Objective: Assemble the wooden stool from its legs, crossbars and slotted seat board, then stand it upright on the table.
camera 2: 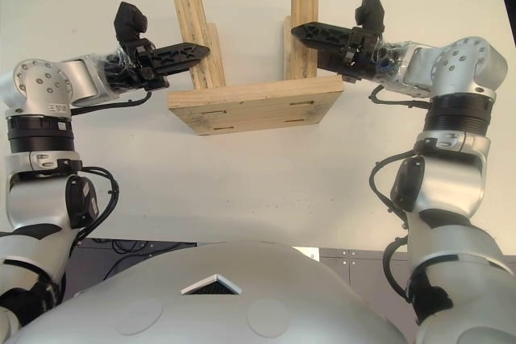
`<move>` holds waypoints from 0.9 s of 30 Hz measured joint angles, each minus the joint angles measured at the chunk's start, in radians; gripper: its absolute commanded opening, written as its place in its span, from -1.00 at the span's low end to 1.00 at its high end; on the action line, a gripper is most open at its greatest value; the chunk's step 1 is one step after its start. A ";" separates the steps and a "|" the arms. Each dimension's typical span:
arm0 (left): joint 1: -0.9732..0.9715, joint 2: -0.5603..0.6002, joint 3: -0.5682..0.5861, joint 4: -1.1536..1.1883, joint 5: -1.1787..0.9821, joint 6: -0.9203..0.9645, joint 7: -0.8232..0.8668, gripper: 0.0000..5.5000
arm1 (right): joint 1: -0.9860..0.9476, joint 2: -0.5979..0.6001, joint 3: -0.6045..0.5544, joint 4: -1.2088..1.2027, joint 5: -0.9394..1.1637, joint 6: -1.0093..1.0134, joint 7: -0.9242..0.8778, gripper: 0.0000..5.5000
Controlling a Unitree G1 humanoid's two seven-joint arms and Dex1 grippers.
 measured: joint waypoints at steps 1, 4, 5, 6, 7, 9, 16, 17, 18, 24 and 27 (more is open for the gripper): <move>0.000 0.002 -0.002 0.005 0.001 -0.002 -0.001 -0.08 | 0.000 0.000 -0.006 0.000 0.001 0.001 0.005 0.96; -0.001 0.007 -0.002 0.027 0.001 -0.007 -0.013 0.06 | 0.000 -0.001 -0.016 0.000 0.001 0.002 0.013 0.96; -0.001 0.008 -0.001 0.033 0.000 -0.005 -0.020 0.12 | 0.000 -0.002 -0.018 0.000 0.001 0.002 0.014 0.96; -0.001 0.009 0.004 0.034 -0.002 -0.005 -0.022 0.19 | 0.000 -0.003 -0.020 0.000 0.001 0.003 0.017 0.96; -0.001 0.010 0.014 0.036 -0.002 -0.003 -0.021 0.24 | 0.000 -0.004 -0.023 0.000 0.001 0.005 0.022 0.96; -0.001 0.013 0.036 0.045 -0.004 -0.002 -0.025 0.35 | 0.000 -0.005 -0.030 0.000 0.001 0.007 0.028 0.96; -0.003 0.030 0.088 0.072 -0.009 0.000 -0.050 0.69 | 0.000 -0.044 -0.039 -0.002 0.000 0.007 0.049 0.96; -0.003 0.037 0.096 0.071 -0.010 0.001 -0.054 0.75 | 0.001 -0.046 -0.040 -0.002 0.000 0.007 0.056 0.96; -0.002 0.040 0.102 0.070 -0.011 0.001 -0.058 0.79 | 0.006 -0.047 -0.037 -0.004 0.000 0.004 0.063 0.96; 0.200 0.170 0.158 -0.080 -0.018 -0.053 -0.122 0.92 | 0.168 -0.177 -0.096 -0.145 0.042 -0.104 0.234 0.96; 0.397 0.236 0.102 -0.236 0.158 -0.380 -0.176 0.92 | 0.383 -0.274 -0.059 -0.325 -0.016 -0.325 0.378 0.96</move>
